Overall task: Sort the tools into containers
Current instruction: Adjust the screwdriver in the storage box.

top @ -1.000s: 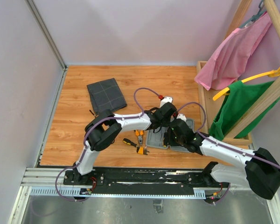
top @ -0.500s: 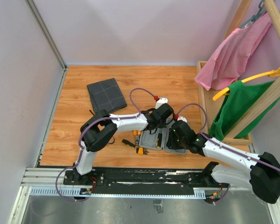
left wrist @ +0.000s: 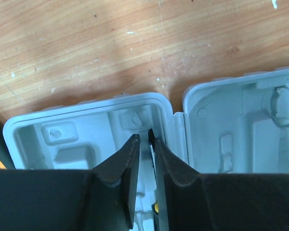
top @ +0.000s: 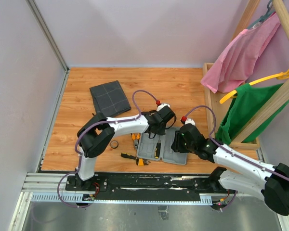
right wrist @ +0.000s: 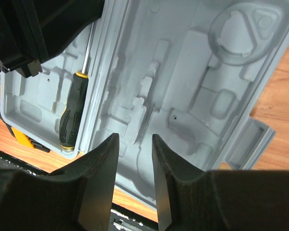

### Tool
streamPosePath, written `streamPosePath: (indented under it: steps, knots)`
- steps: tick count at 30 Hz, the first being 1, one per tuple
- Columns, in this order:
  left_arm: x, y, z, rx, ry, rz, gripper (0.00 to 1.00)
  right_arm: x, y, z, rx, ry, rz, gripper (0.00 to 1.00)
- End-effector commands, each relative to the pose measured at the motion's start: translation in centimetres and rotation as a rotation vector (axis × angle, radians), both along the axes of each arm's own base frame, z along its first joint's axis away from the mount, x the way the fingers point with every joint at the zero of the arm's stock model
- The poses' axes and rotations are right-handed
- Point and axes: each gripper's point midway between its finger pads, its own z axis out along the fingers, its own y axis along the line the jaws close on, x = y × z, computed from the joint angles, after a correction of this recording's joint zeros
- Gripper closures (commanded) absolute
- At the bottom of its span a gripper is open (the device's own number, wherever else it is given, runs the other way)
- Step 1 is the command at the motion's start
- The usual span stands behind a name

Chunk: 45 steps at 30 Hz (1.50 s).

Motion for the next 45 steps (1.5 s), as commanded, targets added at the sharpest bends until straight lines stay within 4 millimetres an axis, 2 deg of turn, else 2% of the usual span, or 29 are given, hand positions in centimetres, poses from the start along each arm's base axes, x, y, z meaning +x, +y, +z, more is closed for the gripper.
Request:
streamPosePath:
  steps: [1, 5, 8, 14, 20, 25, 32, 39, 45]
  knots:
    - [-0.7, -0.7, 2.1, -0.026, 0.025, -0.067, 0.74, 0.0, -0.2, 0.5, -0.015, -0.019, 0.0, 0.64]
    - [0.4, -1.6, 5.1, -0.09, -0.026, -0.074, 0.68, 0.0, -0.3, 0.3, -0.022, -0.02, -0.001, 0.63]
    - [0.8, -1.3, 7.2, -0.13, -0.064, -0.069, 0.67, 0.0, -0.1, 0.1, -0.021, -0.016, 0.006, 0.62]
    - [-0.1, 2.0, 9.5, -0.168, -0.112, -0.043, 0.64, 0.6, 1.4, 0.2, 0.005, -0.028, 0.06, 0.61]
    - [-3.0, 5.5, 8.0, -0.159, -0.088, -0.067, 0.66, 1.8, 2.4, 0.0, -0.022, -0.028, 0.078, 0.6]
    - [-5.9, 6.3, 6.8, -0.234, -0.022, -0.107, 0.66, 2.7, 1.9, -0.6, -0.061, -0.008, 0.017, 0.66]
    - [-8.2, 4.6, 6.9, -0.343, 0.034, -0.137, 0.63, 3.3, 1.8, -1.5, -0.055, 0.013, -0.041, 0.71]
    - [-10.8, 3.2, 5.0, -0.341, 0.105, -0.159, 0.62, 3.2, 1.4, -2.2, -0.042, 0.027, -0.064, 0.72]
    - [-12.0, 1.7, 3.8, -0.335, 0.138, -0.189, 0.62, 2.9, 1.3, -2.8, -0.035, 0.04, -0.062, 0.72]
